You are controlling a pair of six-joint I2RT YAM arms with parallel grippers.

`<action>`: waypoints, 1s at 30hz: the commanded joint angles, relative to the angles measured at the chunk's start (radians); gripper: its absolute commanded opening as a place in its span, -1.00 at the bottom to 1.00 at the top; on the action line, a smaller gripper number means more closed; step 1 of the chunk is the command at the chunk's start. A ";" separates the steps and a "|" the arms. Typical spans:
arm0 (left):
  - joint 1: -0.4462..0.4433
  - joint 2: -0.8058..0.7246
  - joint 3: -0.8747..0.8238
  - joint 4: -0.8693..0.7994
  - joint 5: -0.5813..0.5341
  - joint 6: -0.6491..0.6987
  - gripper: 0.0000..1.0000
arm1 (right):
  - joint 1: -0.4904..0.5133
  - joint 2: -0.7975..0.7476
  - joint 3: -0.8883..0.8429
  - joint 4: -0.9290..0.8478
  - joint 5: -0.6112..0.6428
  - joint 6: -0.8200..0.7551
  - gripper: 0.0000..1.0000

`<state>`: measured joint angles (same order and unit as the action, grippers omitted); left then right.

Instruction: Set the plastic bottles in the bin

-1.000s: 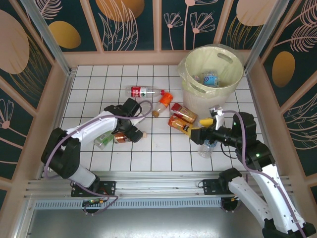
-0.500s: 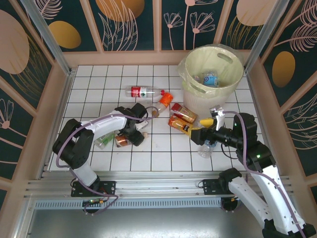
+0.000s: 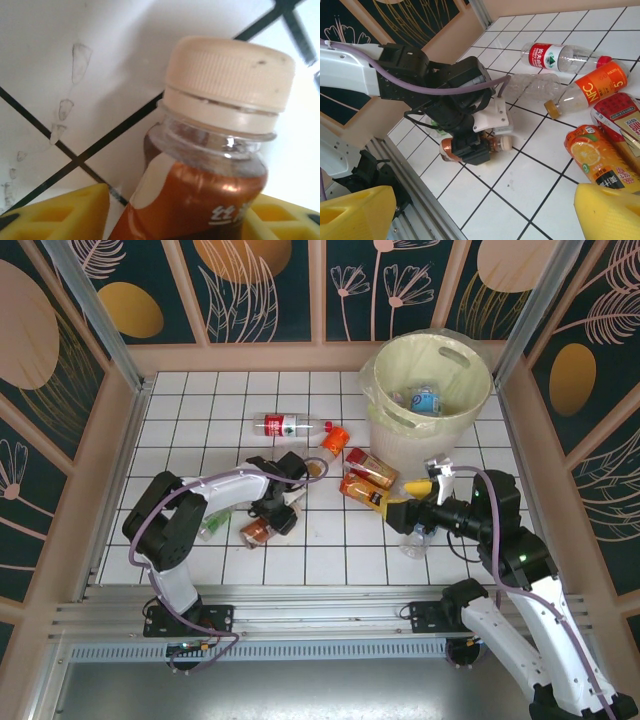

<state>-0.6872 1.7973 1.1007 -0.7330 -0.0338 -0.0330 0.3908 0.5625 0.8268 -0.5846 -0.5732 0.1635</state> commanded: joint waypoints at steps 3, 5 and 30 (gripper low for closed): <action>-0.006 -0.015 0.031 0.086 0.096 -0.056 -0.11 | 0.007 -0.030 -0.013 0.009 0.050 0.015 0.83; -0.006 -0.046 0.037 0.129 0.132 -0.066 -0.12 | 0.007 -0.044 -0.013 0.013 0.069 0.016 0.82; -0.006 -0.091 0.547 0.923 0.521 -0.682 -0.06 | 0.007 -0.316 -0.150 0.196 0.405 0.134 0.82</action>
<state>-0.6876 1.6650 1.5913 0.0010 0.4831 -0.5819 0.3908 0.2699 0.6895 -0.4458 -0.2256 0.2699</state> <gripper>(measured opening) 0.469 0.910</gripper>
